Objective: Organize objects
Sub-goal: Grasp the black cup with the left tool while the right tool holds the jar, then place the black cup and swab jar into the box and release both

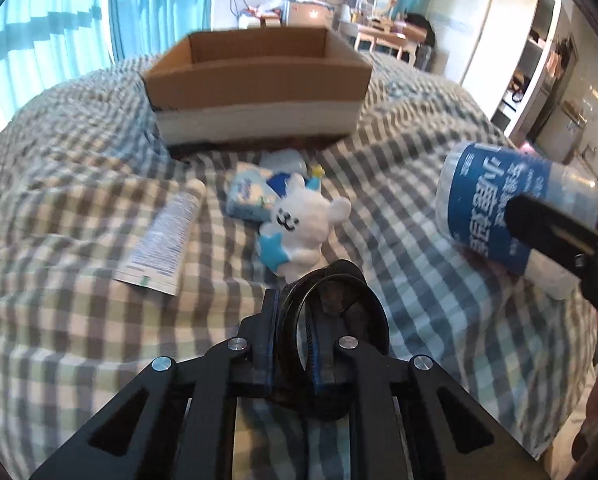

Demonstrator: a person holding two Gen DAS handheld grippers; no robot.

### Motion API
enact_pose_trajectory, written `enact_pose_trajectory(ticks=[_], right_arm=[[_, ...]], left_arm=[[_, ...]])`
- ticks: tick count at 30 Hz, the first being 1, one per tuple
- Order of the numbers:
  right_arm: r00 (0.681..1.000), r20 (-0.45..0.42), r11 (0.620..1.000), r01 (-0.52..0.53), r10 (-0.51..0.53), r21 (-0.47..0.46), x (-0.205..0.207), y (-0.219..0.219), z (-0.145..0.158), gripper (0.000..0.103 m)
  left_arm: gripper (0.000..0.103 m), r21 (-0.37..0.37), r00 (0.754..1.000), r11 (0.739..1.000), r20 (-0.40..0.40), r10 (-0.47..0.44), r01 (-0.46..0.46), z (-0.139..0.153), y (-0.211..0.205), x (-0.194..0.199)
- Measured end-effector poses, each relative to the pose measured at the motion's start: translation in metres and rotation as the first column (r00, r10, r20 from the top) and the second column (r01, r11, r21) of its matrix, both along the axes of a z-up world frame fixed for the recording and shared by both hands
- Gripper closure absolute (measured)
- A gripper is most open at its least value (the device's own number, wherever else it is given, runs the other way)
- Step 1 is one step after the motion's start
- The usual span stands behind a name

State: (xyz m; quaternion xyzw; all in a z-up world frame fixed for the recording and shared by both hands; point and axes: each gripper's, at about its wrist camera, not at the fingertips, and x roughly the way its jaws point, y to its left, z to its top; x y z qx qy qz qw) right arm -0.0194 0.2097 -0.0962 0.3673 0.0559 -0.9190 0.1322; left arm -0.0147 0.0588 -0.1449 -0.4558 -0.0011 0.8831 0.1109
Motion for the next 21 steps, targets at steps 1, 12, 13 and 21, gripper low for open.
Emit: enact_pose_trajectory(ticks=[1, 12, 13, 21], right_arm=[[1.0, -0.005, 1.0, -0.001, 0.001, 0.0, 0.001, 0.0, 0.001, 0.04], [0.996, -0.066, 0.998, -0.064, 0.063, -0.014, -0.02, -0.019, 0.032, 0.04], [0.995, -0.077, 0.997, -0.07, 0.069, -0.014, -0.026, -0.021, 0.037, 0.04], [0.986, -0.137, 0.995, -0.095, 0.093, -0.008, -0.098, -0.039, 0.075, 0.04]], left_arm=[[0.09, -0.003, 1.0, 1.0, -0.019, 0.008, -0.008, 0.006, -0.003, 0.002], [0.09, 0.023, 0.984, 0.998, -0.164, 0.065, -0.062, 0.084, -0.036, -0.033], [0.09, 0.021, 0.982, 0.997, -0.177, 0.072, -0.07, 0.091, -0.038, -0.043], [0.09, -0.03, 0.97, 0.997, -0.235, 0.058, -0.067, 0.128, -0.035, -0.129]])
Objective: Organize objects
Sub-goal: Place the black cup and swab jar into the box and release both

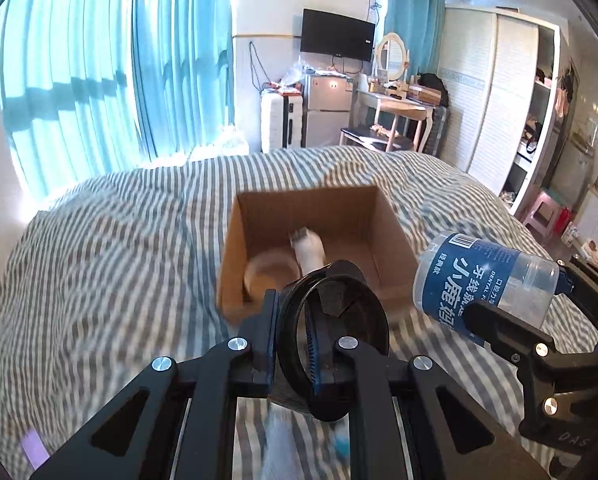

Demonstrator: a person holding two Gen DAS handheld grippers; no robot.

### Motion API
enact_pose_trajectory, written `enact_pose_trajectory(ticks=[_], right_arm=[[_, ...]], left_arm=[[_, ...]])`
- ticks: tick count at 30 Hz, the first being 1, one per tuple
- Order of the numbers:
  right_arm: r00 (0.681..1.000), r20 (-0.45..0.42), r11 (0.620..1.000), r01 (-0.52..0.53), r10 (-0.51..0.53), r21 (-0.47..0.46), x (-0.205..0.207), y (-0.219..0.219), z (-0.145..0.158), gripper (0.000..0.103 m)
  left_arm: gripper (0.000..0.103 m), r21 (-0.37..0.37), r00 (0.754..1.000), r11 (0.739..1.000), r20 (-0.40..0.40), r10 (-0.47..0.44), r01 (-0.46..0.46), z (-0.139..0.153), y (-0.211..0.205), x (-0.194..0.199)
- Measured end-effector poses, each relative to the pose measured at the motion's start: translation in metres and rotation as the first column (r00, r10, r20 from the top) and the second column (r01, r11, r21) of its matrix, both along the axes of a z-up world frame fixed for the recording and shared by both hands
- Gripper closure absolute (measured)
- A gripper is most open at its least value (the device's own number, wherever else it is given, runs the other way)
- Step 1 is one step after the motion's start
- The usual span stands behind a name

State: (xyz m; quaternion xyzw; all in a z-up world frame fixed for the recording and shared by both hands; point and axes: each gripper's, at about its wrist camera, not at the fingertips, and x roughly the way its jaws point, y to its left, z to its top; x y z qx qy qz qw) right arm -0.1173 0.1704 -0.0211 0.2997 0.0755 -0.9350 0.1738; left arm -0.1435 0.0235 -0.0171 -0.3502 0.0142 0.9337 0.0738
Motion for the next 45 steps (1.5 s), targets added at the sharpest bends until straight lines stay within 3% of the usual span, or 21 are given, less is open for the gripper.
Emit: enact_pose_trajectory(ticks=[7, 17, 23, 29, 32, 34, 37, 41, 45], right_arm=[[0.999, 0.015, 0.999, 0.029, -0.029, 0.021, -0.089, -0.013, 0.0, 0.04], [0.993, 0.114, 0.995, 0.032, -0.042, 0.093, -0.196, -0.025, -0.047, 0.04], [0.989, 0.145, 0.991, 0.001, -0.021, 0.134, -0.213, -0.032, -0.071, 0.04], [0.991, 0.134, 0.991, -0.019, 0.001, 0.13, -0.204, -0.031, -0.074, 0.04], [0.994, 0.111, 0.992, 0.006, -0.019, 0.123, -0.199, -0.027, -0.067, 0.035], [0.994, 0.103, 0.995, 0.023, -0.033, 0.097, -0.194, -0.022, -0.058, 0.03], [0.994, 0.095, 0.998, 0.044, -0.049, 0.055, -0.186, -0.013, -0.042, 0.03], [0.997, 0.057, 0.998, 0.058, -0.06, 0.022, -0.159, -0.003, -0.015, 0.028], [0.997, 0.016, 0.997, 0.074, -0.074, 0.003, -0.135, 0.01, 0.012, 0.026]], left_arm=[[0.09, -0.023, 1.0, 1.0, 0.019, 0.014, -0.014, -0.012, -0.003, -0.085], [0.09, -0.04, 0.994, 0.999, 0.106, -0.01, 0.014, -0.067, -0.01, -0.176], [0.09, -0.046, 0.987, 0.997, 0.156, -0.05, 0.058, -0.095, -0.009, -0.192], [0.09, -0.064, 0.985, 0.994, 0.156, -0.079, 0.09, -0.106, -0.004, -0.186], [0.081, -0.063, 0.986, 0.992, 0.137, -0.096, 0.105, -0.101, -0.001, -0.177], [0.051, -0.071, 0.986, 0.994, 0.15, -0.07, 0.082, -0.098, 0.0, -0.171], [0.028, -0.035, 0.989, 0.998, 0.137, -0.054, 0.059, -0.088, -0.003, -0.158], [0.023, 0.0, 0.992, 0.999, 0.112, -0.05, 0.051, -0.064, -0.006, -0.139], [0.017, -0.018, 0.998, 0.999, 0.048, -0.048, 0.048, -0.032, 0.003, -0.113]])
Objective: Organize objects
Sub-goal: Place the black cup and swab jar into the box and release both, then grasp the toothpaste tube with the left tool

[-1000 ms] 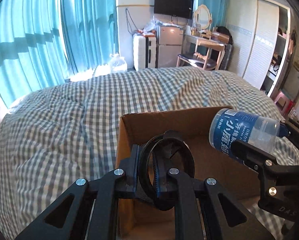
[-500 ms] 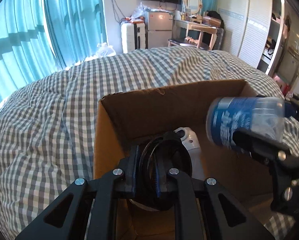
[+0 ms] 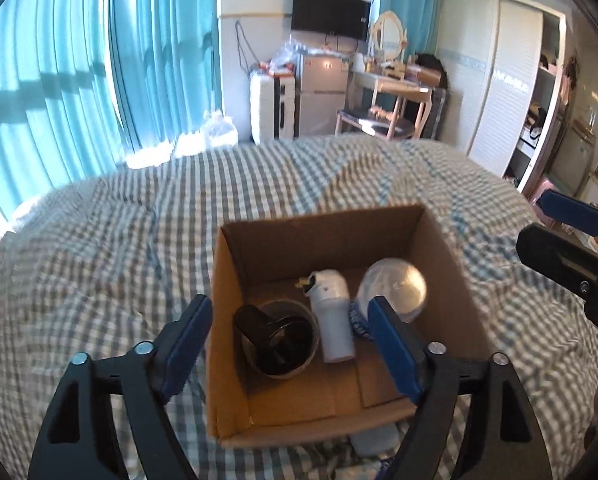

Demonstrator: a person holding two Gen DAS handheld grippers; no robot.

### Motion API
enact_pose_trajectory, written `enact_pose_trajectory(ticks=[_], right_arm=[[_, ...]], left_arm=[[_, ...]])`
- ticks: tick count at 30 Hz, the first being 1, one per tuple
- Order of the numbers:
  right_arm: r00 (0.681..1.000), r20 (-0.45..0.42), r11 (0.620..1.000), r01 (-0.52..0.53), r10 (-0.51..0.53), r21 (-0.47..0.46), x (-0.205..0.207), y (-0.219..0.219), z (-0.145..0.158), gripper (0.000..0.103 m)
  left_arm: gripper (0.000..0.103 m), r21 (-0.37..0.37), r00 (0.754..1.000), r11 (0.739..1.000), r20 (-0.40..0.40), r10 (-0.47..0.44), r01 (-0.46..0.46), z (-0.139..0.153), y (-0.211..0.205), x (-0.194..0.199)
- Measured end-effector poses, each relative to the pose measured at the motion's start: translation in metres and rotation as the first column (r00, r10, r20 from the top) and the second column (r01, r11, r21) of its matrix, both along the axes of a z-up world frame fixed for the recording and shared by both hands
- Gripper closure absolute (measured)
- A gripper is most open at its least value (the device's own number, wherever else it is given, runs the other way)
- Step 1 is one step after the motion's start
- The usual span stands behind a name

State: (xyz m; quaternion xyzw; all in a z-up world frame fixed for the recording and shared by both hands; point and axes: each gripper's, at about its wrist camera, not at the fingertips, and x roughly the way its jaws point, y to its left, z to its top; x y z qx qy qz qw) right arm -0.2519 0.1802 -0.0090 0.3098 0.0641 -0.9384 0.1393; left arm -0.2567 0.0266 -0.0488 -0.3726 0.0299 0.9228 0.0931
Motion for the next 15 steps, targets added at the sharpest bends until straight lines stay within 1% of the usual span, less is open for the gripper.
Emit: enact_pose_trajectory(ticks=[3, 7, 10, 11, 12, 15], right_arm=[[1.0, -0.028, 1.0, -0.004, 0.003, -0.017, 0.025, 0.006, 0.02, 0.023], [0.997, -0.075, 1.0, -0.008, 0.007, -0.016, 0.061, 0.011, 0.039, 0.021], [0.995, -0.096, 0.999, -0.022, 0.019, -0.031, 0.087, 0.013, 0.051, 0.021], [0.994, -0.104, 0.999, -0.027, 0.022, -0.039, 0.097, 0.014, 0.054, 0.019], [0.994, -0.111, 0.998, -0.031, 0.026, -0.045, 0.107, 0.014, 0.057, 0.017], [0.992, -0.123, 0.997, -0.034, 0.026, -0.067, 0.132, 0.014, 0.059, 0.016]], left_arm=[[0.013, -0.017, 0.998, 1.0, -0.066, 0.017, -0.018, 0.028, 0.0, 0.022], [0.009, -0.028, 0.992, 0.998, -0.114, 0.05, -0.053, 0.052, -0.007, 0.049], [0.007, -0.03, 0.988, 0.996, -0.137, 0.075, -0.079, 0.067, -0.013, 0.073], [0.007, -0.03, 0.986, 0.996, -0.149, 0.081, -0.086, 0.07, -0.014, 0.08], [0.005, -0.03, 0.983, 0.995, -0.163, 0.088, -0.094, 0.073, -0.016, 0.089], [0.003, -0.035, 0.977, 0.994, -0.189, 0.098, -0.106, 0.079, -0.022, 0.114]])
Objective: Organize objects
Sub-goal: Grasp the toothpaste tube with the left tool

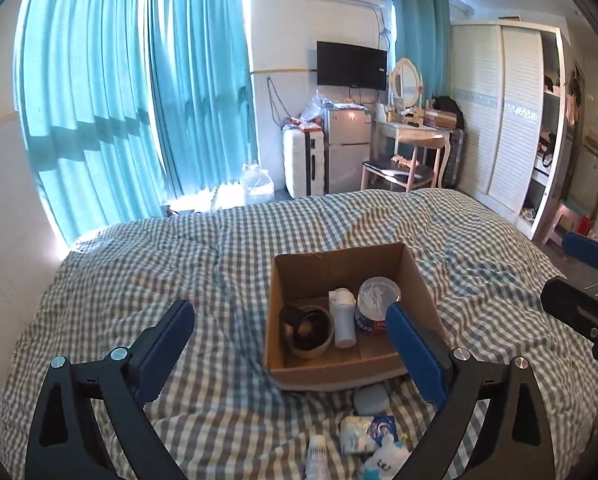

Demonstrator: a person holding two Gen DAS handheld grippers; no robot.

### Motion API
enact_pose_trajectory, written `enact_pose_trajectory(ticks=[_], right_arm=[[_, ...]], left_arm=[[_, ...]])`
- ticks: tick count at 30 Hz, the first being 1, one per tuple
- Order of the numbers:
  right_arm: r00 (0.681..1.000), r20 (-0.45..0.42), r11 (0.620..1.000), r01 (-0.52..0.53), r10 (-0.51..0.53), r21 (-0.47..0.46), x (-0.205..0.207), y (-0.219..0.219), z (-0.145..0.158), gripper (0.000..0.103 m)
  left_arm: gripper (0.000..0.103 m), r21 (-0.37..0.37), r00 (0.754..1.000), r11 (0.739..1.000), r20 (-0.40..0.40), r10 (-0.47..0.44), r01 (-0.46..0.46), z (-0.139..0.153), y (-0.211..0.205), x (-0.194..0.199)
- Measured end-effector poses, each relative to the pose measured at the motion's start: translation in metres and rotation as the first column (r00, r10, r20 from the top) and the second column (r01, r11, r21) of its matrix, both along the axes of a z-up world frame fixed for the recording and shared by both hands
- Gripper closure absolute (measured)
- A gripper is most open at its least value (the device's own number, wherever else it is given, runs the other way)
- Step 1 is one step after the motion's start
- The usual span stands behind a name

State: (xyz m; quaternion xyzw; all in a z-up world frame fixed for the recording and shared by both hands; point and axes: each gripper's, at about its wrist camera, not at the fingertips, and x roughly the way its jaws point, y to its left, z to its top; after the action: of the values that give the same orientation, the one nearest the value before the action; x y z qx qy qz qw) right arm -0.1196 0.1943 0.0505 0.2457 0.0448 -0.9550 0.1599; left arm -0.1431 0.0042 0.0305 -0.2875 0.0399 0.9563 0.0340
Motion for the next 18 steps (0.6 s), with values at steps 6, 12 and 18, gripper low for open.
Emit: enact_pose_trajectory(ticks=[6, 12, 18], right_arm=[[1.0, 0.011, 0.999, -0.021, 0.021, -0.032, 0.036, -0.007, -0.012, 0.016], [0.999, 0.037, 0.999, -0.012, 0.014, -0.034, 0.047, -0.014, -0.034, 0.016], [0.995, 0.096, 0.999, -0.013, 0.016, -0.034, 0.042, -0.015, -0.073, 0.016]], left_arm=[[0.001, 0.006, 0.999, 0.999, -0.02, 0.048, -0.047, -0.005, -0.015, 0.036], [0.001, 0.015, 0.995, 0.995, -0.005, 0.095, -0.095, -0.033, -0.02, 0.054], [0.001, 0.007, 0.993, 0.993, 0.035, 0.116, -0.116, -0.072, -0.019, 0.057]])
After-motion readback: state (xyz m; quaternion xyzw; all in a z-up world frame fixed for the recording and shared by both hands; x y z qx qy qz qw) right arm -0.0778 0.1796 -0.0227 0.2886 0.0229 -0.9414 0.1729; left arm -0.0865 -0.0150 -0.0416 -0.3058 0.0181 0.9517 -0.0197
